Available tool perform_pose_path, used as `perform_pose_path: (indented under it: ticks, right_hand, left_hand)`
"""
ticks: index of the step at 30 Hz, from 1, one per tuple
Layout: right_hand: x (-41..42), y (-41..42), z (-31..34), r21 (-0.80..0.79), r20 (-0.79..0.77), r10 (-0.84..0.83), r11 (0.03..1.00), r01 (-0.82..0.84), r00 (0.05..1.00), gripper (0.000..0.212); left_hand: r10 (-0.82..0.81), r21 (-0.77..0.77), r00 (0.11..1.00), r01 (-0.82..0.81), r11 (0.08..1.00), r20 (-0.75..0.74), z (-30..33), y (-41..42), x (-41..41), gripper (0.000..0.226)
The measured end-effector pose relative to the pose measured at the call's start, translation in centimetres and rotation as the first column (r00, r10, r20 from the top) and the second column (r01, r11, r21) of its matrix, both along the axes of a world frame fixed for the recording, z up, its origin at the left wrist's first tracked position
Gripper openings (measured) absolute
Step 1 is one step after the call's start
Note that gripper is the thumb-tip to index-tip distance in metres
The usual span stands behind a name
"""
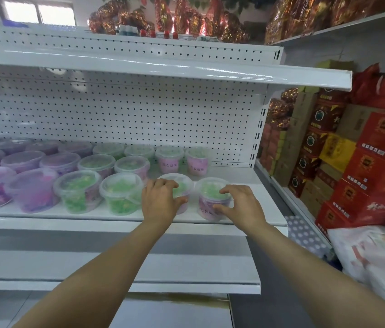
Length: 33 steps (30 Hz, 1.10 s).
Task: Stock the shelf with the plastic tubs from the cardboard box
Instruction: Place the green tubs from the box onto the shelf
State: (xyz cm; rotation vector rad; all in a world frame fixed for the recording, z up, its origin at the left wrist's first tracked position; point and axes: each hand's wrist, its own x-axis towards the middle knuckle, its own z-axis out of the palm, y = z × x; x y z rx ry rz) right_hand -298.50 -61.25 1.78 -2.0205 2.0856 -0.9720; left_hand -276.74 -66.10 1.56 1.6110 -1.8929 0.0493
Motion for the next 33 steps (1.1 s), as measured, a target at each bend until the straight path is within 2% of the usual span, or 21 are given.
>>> perform_pose_path:
  ticks: [10,16,22,30,33]
  right_hand:
    - [0.8,-4.8,0.6,0.042,-0.047,0.023,0.999,-0.021,0.999,0.047]
    - [1.4,-8.7,0.9,0.071,-0.043,0.030,0.997,-0.027,0.999,0.043]
    - [1.6,-11.0,0.7,0.101,-0.018,0.012,0.995,-0.010,1.000,0.048]
    - [2.2,-11.8,1.0,0.141,-0.080,0.017,0.990,-0.006,0.997,0.049]
    - [2.1,-10.9,1.7,0.143,-0.097,0.008,0.990,0.006,0.995,0.055]
  left_hand:
    - [-0.011,-0.010,0.989,0.013,1.000,0.145,0.4,-4.5,0.8,0.043]
    - [-0.024,0.073,0.985,0.012,0.997,0.169,0.8,-8.4,0.6,0.030]
    - [-0.027,0.110,0.984,0.008,0.994,0.174,0.9,-10.7,0.7,0.033]
    - [0.008,0.134,0.979,-0.036,0.990,0.204,1.2,-11.0,0.2,0.032]
    - [-0.007,0.128,0.973,-0.023,0.991,0.230,1.6,-9.9,-0.5,0.041]
